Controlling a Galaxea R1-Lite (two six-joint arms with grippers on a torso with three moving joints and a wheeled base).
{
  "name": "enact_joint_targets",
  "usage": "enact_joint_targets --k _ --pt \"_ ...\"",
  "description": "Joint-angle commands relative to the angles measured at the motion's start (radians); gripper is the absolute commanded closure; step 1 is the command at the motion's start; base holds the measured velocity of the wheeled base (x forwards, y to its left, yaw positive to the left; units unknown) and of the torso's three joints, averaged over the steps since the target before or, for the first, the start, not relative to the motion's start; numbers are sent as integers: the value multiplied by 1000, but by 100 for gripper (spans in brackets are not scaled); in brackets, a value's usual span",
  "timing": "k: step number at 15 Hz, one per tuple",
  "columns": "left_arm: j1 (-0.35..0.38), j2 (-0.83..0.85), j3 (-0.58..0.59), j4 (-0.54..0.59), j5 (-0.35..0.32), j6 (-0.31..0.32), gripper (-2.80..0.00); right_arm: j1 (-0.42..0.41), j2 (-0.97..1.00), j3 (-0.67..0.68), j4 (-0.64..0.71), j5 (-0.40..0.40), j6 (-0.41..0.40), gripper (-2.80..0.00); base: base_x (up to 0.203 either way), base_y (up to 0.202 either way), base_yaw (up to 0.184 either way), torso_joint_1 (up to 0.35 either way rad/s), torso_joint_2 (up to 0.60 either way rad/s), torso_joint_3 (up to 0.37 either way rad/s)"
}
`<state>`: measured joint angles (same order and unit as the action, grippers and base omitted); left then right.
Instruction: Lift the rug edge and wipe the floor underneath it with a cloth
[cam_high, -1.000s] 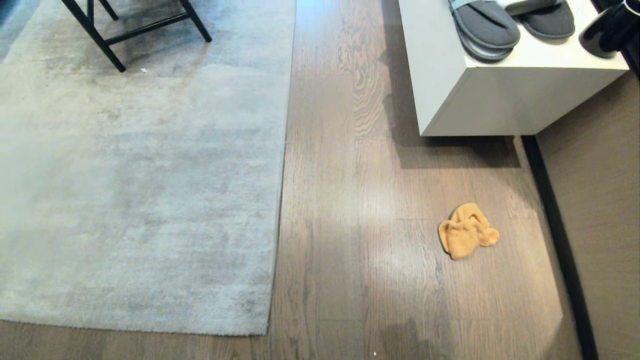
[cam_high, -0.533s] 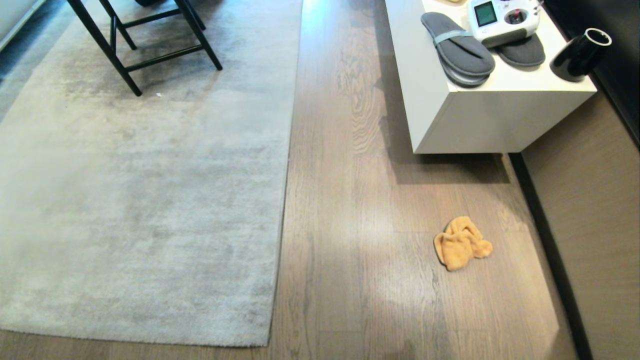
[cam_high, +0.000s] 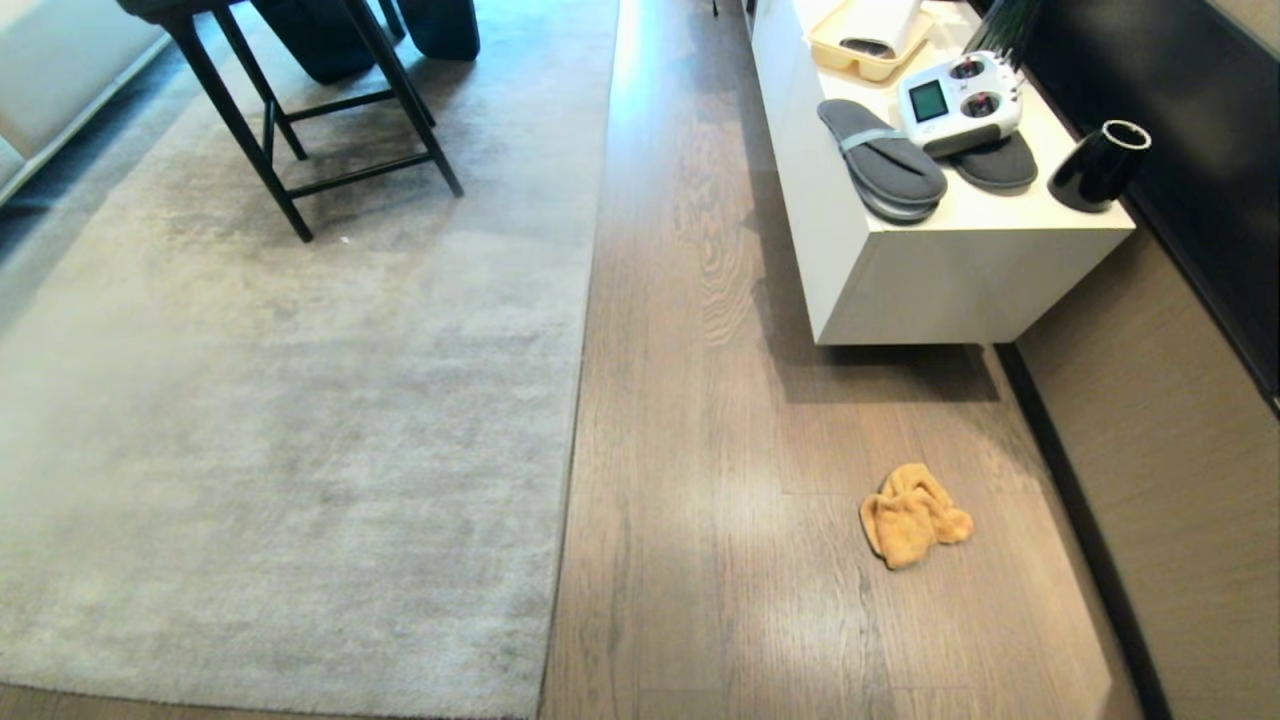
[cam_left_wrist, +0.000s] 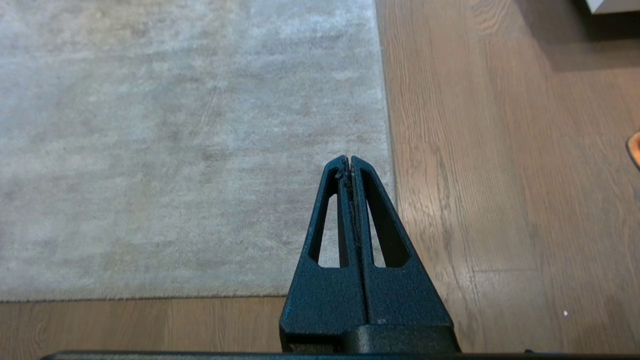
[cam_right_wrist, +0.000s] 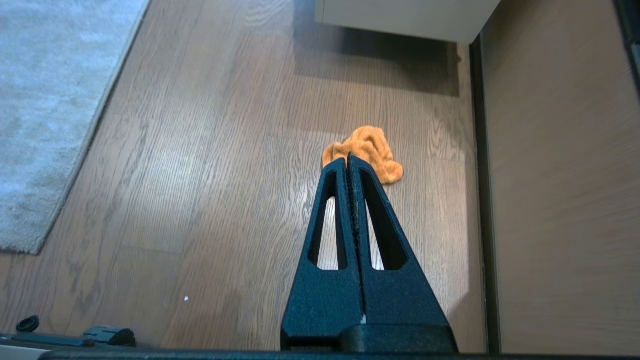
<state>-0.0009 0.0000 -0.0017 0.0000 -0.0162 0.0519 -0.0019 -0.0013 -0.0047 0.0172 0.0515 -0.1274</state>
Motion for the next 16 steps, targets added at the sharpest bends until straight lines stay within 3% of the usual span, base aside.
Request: enact_joint_targets --k 1,16 --pt "0 0 0 0 -1 0 0 0 1 0 0 1 -1 0 0 0 0 6 2 211" --pt "-1 0 2 -2 2 0 0 0 1 0 0 1 -1 0 0 0 0 2 3 204"
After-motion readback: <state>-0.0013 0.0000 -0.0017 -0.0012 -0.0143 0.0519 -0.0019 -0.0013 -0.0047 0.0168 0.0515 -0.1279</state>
